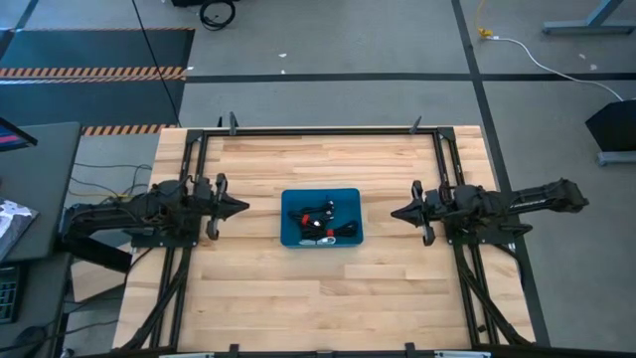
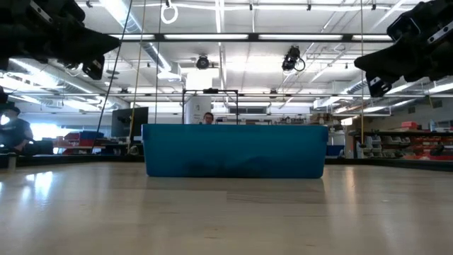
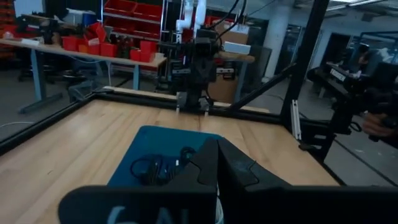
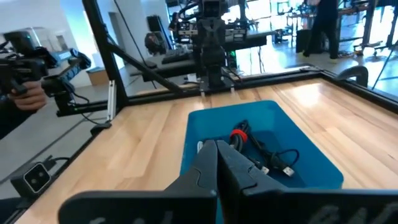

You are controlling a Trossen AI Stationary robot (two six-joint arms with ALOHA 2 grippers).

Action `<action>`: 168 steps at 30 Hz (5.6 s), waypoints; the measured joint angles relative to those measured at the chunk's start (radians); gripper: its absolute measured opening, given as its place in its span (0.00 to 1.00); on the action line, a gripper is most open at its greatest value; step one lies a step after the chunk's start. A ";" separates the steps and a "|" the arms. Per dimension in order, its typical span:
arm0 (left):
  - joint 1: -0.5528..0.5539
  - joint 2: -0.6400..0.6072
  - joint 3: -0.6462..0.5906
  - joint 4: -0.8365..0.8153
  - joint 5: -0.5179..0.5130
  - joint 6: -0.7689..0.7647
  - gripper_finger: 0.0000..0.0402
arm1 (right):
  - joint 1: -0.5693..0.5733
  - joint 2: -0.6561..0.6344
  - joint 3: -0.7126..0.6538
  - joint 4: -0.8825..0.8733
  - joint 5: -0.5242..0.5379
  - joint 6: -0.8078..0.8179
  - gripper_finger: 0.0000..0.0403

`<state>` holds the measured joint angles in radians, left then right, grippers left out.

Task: Pick and place USB-C Cables
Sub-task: Return to Home Position

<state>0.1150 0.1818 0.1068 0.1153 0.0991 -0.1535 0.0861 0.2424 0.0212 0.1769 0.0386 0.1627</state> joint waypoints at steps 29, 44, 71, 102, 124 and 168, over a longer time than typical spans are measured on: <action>-0.056 -0.165 -0.098 0.043 -0.107 0.060 0.01 | 0.016 -0.219 0.000 -0.180 0.065 -0.008 0.00; -0.056 -0.162 -0.099 -0.084 -0.116 0.113 0.02 | 0.016 -0.217 0.000 -0.187 0.063 -0.017 0.01; -0.056 -0.162 -0.100 -0.035 -0.114 0.113 0.05 | 0.016 -0.217 0.000 -0.186 0.065 -0.017 0.03; -0.056 -0.162 -0.101 -0.034 -0.114 0.113 0.06 | 0.017 -0.217 0.000 -0.186 0.064 -0.017 0.03; -0.056 -0.162 -0.101 -0.034 -0.114 0.114 0.06 | 0.016 -0.217 0.001 -0.186 0.064 -0.017 0.03; -0.056 -0.162 -0.101 -0.035 -0.113 0.114 0.06 | 0.017 -0.217 0.001 -0.186 0.064 -0.017 0.04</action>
<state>0.0589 0.0196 0.0063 0.0808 -0.0143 -0.0399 0.1027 0.0257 0.0219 -0.0091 0.1024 0.1462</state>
